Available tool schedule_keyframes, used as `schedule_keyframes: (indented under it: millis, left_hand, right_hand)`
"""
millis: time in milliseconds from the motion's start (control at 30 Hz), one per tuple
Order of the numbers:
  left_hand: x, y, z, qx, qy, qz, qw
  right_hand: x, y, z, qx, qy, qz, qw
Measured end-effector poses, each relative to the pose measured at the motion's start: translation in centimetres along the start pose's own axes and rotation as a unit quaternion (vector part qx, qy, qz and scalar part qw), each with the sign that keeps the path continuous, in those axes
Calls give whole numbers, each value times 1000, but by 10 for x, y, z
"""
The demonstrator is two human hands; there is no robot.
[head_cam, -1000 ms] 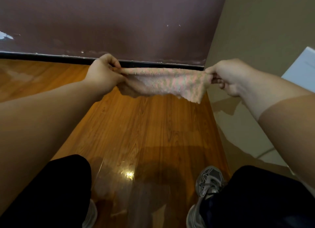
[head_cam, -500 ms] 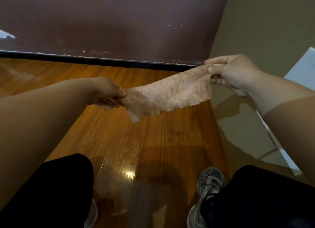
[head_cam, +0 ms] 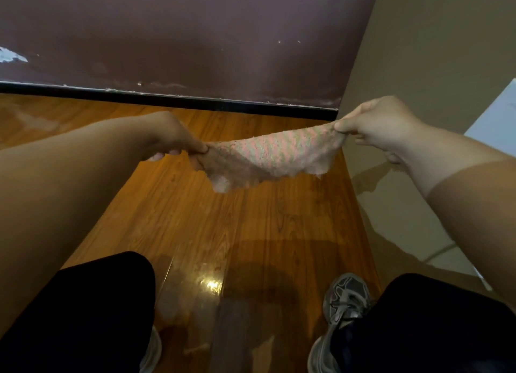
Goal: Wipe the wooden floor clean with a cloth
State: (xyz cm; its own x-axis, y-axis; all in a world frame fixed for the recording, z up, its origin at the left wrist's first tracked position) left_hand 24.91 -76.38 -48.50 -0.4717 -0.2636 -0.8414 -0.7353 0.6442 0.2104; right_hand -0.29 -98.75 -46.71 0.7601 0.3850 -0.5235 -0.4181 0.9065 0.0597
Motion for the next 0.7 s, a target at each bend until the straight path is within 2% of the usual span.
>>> schedule_keyframes:
  millis: [100,233,300,467,533,600,700]
  left_hand:
    - [0,0,-9,34,-129,-26,991]
    - [2,1,-14,67,-144,48,986]
    - [3,1,-10,70,-106,74,989]
    - [1,2,-15,117,-152,18,981]
    - [5,2,-14,132,-158,60,977]
    - [13,7,-14,138,-187,139,963]
    - [16,8,-24,130,-120,184,967]
  right_hand:
    - [3,0,-2,29,-32,26,999]
    - [4,0,-2,44,-33,22,998]
    - [5,2,-2,42,-23,21,999]
    - [2,2,-2,22,-1,11,1000]
    - [0,-1,-3,13,31,5,999]
    - [1,1,-1,-20,112,1,994]
    - [3,2,4,-45,129,7,991]
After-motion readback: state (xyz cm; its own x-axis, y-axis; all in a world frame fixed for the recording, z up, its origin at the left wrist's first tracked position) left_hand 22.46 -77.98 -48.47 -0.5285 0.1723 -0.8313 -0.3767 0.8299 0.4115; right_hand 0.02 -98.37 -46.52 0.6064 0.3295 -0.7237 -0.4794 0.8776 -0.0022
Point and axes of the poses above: each hand's wrist, its own y-axis away from the middle knuckle, its own x-axis out of the palm, z = x × y, the point moved 4 cm from there along -y, towards the middle knuckle, and after that the axes turned 5 degrees about x, right-handed, at the moved point
